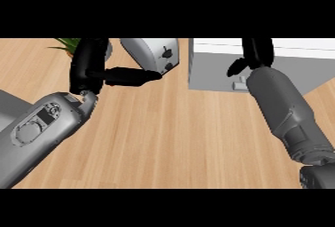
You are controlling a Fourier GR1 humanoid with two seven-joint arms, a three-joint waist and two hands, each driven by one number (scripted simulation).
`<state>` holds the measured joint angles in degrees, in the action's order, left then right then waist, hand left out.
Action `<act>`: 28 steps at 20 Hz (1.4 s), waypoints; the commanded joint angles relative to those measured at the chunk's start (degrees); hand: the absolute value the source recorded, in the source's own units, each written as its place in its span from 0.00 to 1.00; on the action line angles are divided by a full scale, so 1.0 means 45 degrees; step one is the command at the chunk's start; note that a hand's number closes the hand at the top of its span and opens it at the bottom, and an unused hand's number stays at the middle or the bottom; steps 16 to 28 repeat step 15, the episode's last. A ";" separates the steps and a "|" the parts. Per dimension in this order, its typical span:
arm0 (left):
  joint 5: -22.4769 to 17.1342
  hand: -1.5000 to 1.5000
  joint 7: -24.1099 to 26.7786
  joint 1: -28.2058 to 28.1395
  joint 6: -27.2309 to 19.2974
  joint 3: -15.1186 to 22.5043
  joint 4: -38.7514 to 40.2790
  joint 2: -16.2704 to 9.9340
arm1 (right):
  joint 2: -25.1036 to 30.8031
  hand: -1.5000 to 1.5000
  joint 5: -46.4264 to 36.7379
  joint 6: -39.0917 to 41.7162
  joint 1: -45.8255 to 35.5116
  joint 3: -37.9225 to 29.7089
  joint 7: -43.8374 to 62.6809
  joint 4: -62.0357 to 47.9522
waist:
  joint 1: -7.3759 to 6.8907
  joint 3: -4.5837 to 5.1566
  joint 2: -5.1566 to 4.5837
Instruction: Pick up the can, place it into the drawer and close the drawer
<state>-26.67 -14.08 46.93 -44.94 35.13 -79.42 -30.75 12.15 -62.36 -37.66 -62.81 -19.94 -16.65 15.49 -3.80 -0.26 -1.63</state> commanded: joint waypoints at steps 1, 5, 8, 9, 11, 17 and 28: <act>-0.0009 0.00 0.0165 -0.0184 0.0185 -0.0234 0.0203 -0.0096 | -0.1104 0.00 0.1849 0.0057 -0.1231 -0.1448 -0.0388 0.0539 | -0.0318 -0.0001 -0.0056; -0.0132 0.00 0.0240 -0.0761 0.0413 -0.0488 -0.0228 -0.0415 | -0.1292 0.00 0.2948 0.0744 -0.1061 -0.2316 -0.1573 0.0609 | -0.0086 0.0018 0.0098; -0.0116 0.00 0.0097 -0.1107 0.0285 -0.0492 -0.0634 -0.0508 | -0.1033 0.00 0.4144 0.1626 -0.1075 -0.3351 -0.2196 0.0739 | -0.0065 0.0009 0.0174; -0.0059 0.00 0.0449 -0.1077 0.0442 -0.0657 -0.0238 -0.0488 | -0.1345 0.00 0.4467 0.1894 -0.1347 -0.3596 -0.2005 0.0705 | 0.0097 0.0023 0.0149; -0.0125 0.00 0.0390 -0.1430 0.0392 -0.0795 -0.0439 -0.0524 | -0.1320 0.00 0.4989 0.2373 -0.1228 -0.3961 -0.2601 0.0810 | 0.0202 0.0031 0.0211; 0.0155 0.00 0.0349 -0.1462 0.0692 -0.0889 -0.0593 -0.0671 | -0.1313 0.00 0.5082 0.2433 -0.1722 -0.4043 -0.2173 0.0337 | 0.0165 0.0042 0.0158; 0.0155 0.00 0.0349 -0.1462 0.0692 -0.0889 -0.0593 -0.0671 | -0.1313 0.00 0.5082 0.2433 -0.1722 -0.4043 -0.2173 0.0337 | 0.0165 0.0042 0.0158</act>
